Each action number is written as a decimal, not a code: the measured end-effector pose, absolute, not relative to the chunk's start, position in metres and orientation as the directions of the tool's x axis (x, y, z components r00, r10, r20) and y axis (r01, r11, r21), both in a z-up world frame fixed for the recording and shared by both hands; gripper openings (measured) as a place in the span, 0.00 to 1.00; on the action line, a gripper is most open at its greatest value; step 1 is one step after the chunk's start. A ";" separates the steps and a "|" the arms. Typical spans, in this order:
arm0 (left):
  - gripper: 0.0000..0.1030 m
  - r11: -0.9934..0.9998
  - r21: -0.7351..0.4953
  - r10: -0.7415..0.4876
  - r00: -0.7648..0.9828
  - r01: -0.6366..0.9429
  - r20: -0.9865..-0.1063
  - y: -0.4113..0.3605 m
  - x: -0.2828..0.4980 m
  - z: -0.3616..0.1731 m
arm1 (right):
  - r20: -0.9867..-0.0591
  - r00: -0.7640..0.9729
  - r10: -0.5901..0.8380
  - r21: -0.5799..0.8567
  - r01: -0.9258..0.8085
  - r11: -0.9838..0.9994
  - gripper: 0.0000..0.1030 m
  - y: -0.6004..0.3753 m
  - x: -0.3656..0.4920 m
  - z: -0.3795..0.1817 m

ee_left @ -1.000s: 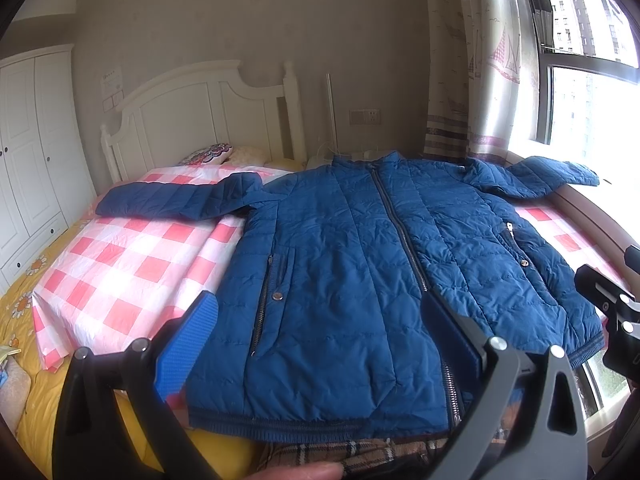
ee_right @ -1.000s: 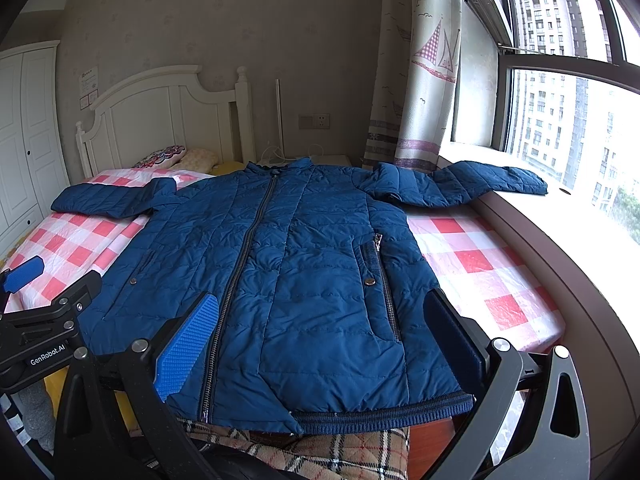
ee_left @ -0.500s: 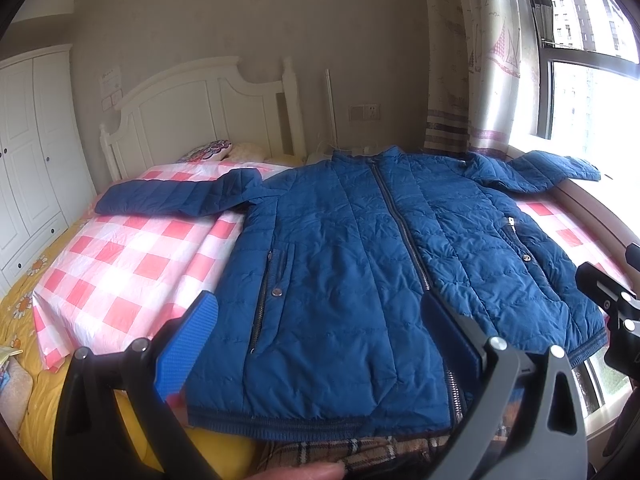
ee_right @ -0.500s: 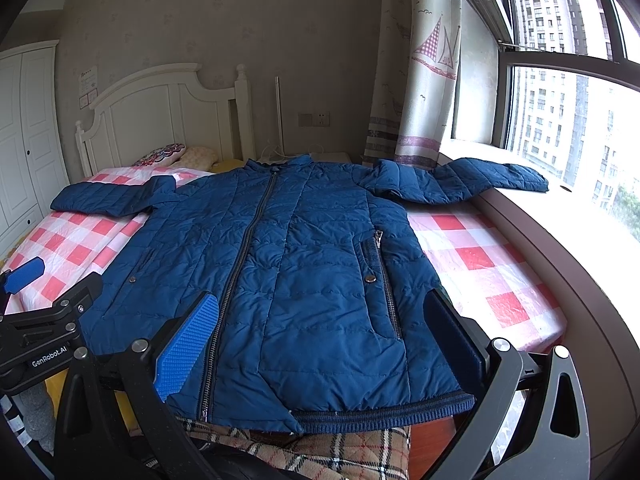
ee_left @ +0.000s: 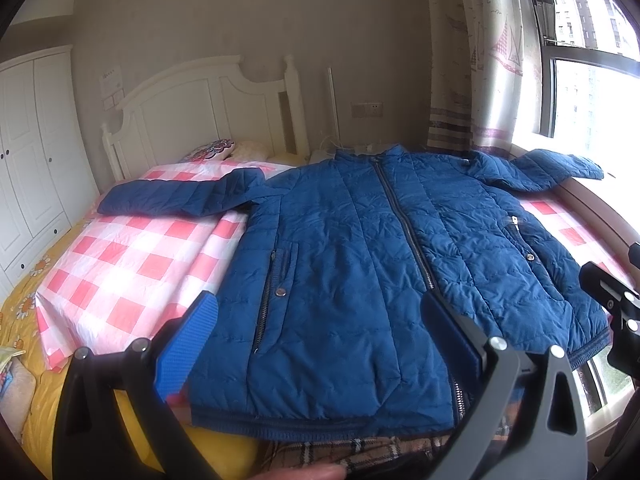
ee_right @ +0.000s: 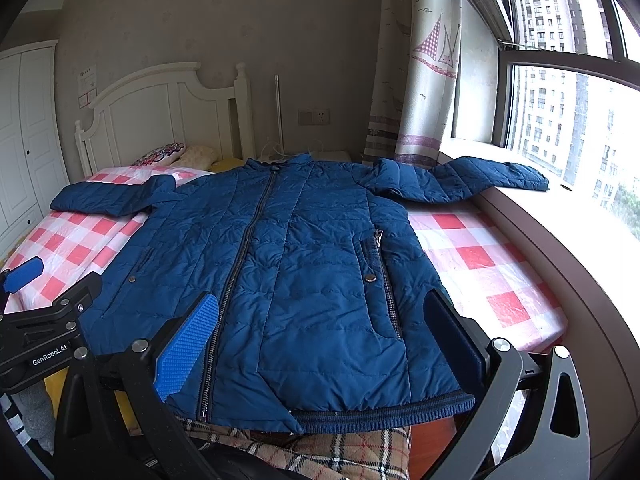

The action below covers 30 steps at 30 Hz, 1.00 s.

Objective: Fold large clothes

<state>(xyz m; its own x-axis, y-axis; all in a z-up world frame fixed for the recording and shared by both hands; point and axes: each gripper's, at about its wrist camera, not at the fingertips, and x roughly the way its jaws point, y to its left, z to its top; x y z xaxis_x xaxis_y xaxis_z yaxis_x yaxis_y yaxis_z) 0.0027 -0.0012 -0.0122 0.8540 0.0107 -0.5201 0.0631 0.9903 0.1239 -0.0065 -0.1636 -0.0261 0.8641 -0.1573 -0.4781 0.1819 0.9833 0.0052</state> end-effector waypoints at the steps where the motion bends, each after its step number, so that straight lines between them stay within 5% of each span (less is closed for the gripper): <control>1: 0.98 0.990 0.124 0.011 0.854 0.062 -0.520 -0.001 0.003 -0.012 | -0.482 0.858 -0.175 0.007 0.204 0.979 0.96 -0.164 -0.006 -0.026; 18: 0.98 0.988 0.137 0.015 0.841 0.071 -0.541 -0.004 0.006 -0.016 | -0.496 0.850 -0.176 0.011 0.208 0.978 0.96 -0.166 -0.005 -0.030; 30: 0.98 0.983 0.106 -0.046 0.757 0.151 -0.652 -0.011 0.046 -0.036 | -0.534 0.829 -0.166 0.019 0.208 0.978 0.96 -0.175 0.009 -0.044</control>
